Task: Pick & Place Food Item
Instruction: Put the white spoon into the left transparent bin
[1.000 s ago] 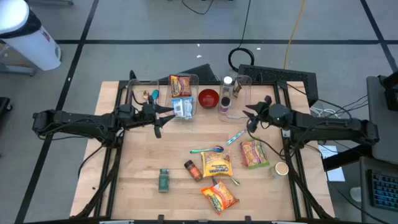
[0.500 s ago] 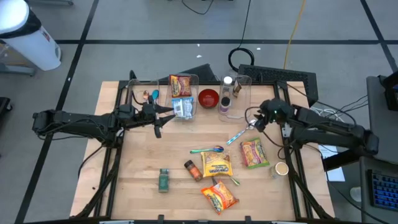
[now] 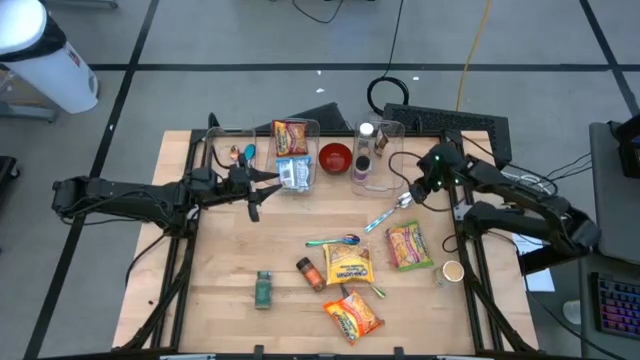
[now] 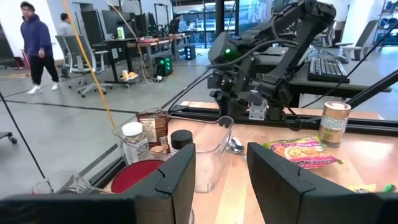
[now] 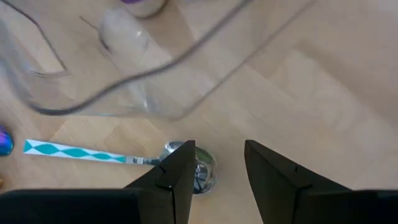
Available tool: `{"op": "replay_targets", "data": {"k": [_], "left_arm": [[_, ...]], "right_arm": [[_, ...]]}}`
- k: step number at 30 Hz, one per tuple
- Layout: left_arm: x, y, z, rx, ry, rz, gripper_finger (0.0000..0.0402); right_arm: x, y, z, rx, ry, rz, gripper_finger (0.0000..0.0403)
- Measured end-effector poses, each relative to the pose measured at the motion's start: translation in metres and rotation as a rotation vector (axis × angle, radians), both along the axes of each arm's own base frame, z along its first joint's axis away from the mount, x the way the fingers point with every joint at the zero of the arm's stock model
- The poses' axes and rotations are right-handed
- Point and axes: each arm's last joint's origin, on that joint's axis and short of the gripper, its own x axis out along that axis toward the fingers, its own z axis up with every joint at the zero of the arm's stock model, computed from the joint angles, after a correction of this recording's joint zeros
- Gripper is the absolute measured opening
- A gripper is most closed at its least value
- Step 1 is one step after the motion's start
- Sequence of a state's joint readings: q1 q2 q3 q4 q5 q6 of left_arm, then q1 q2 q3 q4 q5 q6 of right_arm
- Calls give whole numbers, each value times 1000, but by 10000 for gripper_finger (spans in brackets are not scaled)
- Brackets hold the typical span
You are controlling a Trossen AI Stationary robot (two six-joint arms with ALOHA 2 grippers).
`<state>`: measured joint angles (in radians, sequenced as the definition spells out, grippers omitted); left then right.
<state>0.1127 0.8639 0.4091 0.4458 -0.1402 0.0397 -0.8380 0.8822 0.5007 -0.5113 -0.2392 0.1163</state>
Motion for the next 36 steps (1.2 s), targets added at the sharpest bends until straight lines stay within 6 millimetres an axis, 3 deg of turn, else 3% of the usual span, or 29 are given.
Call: {"op": "replay_targets", "data": {"k": [10, 18, 25, 29, 36], "left_arm": [[11, 2, -7, 37, 21, 2, 152], [31, 9, -23, 32, 32, 17, 152], [37, 11, -25, 39, 6, 21, 152], [37, 11, -25, 40, 3, 21, 152], [37, 11, -25, 41, 3, 21, 152]], "right_arm": [[-1, -18, -23, 160, 29, 4, 130], [1, -22, -35, 231, 69, 9, 130], [2, -22, -40, 250, 74, 32, 125], [3, -22, -40, 254, 53, 72, 97], [3, -22, -39, 248, 47, 90, 9]]}}
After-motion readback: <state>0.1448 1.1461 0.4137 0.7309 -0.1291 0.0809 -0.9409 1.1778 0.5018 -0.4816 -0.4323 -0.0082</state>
